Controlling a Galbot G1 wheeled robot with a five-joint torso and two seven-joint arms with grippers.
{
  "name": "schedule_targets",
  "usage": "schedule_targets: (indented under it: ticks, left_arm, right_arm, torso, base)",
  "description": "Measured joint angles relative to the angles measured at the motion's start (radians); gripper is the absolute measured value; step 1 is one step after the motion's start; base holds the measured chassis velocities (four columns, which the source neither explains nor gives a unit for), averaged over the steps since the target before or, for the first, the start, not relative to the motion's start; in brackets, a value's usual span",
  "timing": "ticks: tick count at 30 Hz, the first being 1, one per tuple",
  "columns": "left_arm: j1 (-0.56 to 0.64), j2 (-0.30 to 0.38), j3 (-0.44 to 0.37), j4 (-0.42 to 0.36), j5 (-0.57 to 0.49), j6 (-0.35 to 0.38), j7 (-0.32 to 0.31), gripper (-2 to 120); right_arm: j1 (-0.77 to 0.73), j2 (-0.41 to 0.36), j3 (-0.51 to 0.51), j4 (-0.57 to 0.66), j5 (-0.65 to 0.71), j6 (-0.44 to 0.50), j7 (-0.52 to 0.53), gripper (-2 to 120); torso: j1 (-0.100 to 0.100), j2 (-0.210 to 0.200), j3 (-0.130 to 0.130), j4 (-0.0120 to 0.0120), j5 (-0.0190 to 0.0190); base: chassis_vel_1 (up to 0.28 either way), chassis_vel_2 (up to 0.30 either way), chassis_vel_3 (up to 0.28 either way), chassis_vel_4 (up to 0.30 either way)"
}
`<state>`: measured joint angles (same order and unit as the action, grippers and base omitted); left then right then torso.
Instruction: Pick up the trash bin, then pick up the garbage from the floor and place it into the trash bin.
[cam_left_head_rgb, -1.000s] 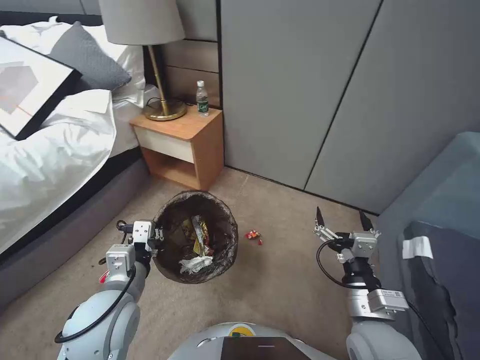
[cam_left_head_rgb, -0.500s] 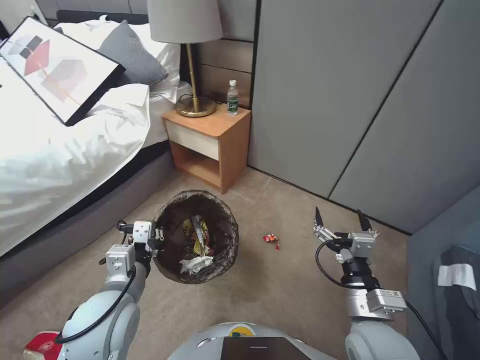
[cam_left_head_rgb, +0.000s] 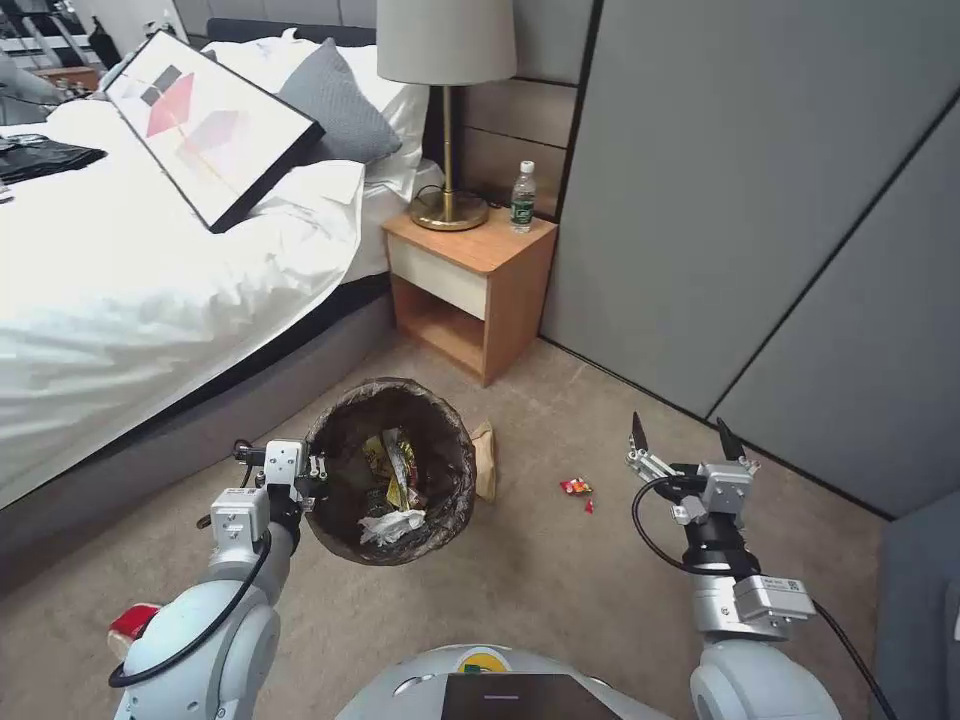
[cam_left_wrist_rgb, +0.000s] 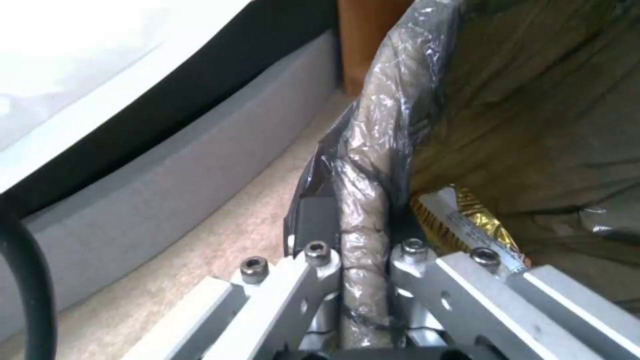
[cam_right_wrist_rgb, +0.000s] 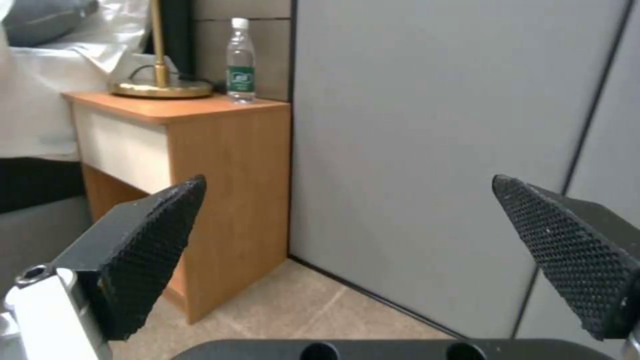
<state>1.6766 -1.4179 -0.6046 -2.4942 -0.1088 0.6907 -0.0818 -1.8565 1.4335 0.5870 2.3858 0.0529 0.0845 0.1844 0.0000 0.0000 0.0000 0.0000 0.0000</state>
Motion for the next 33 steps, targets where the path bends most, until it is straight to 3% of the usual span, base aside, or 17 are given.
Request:
schedule_targets:
  ticks: [33]
  left_arm:
    - [-0.003,-0.002,0.001,0.01,0.01,-0.033,0.027,2]
  right_arm:
    - [0.003,0.002,0.022,0.009,0.025,-0.037,0.018,100]
  torso:
    - [0.0,0.0,0.0,-0.0001,0.0]
  base:
    - [0.019,0.021,0.02,0.023]
